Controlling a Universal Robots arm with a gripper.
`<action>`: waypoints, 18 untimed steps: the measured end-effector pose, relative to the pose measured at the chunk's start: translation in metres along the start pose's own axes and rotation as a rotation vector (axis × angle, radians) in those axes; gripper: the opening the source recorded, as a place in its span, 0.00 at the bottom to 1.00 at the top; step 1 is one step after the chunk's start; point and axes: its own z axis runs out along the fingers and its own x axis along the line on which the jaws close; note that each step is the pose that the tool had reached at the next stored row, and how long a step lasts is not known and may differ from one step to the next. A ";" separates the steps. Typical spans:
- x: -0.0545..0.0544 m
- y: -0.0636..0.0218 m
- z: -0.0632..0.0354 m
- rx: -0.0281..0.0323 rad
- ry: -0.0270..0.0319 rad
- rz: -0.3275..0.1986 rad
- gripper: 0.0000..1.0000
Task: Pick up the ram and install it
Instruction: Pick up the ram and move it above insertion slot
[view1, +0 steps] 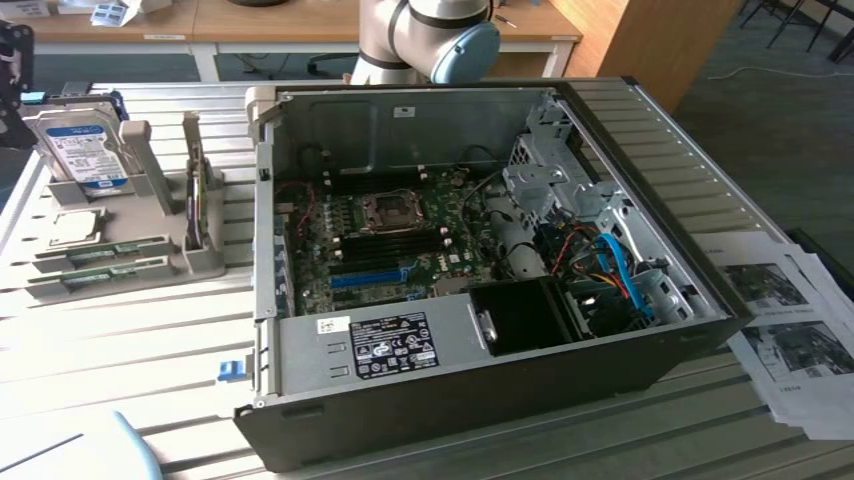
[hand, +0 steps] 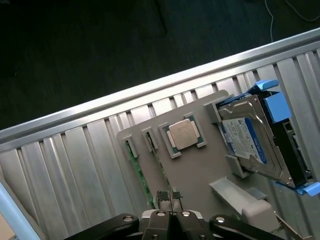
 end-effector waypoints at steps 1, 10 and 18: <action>0.000 0.0000 0.0000 -0.0004 0.0007 -0.014 0.09; 0.000 0.0000 0.0000 -0.0036 0.0069 -0.153 0.09; 0.000 0.0000 0.0000 -0.0056 0.0107 -0.237 0.09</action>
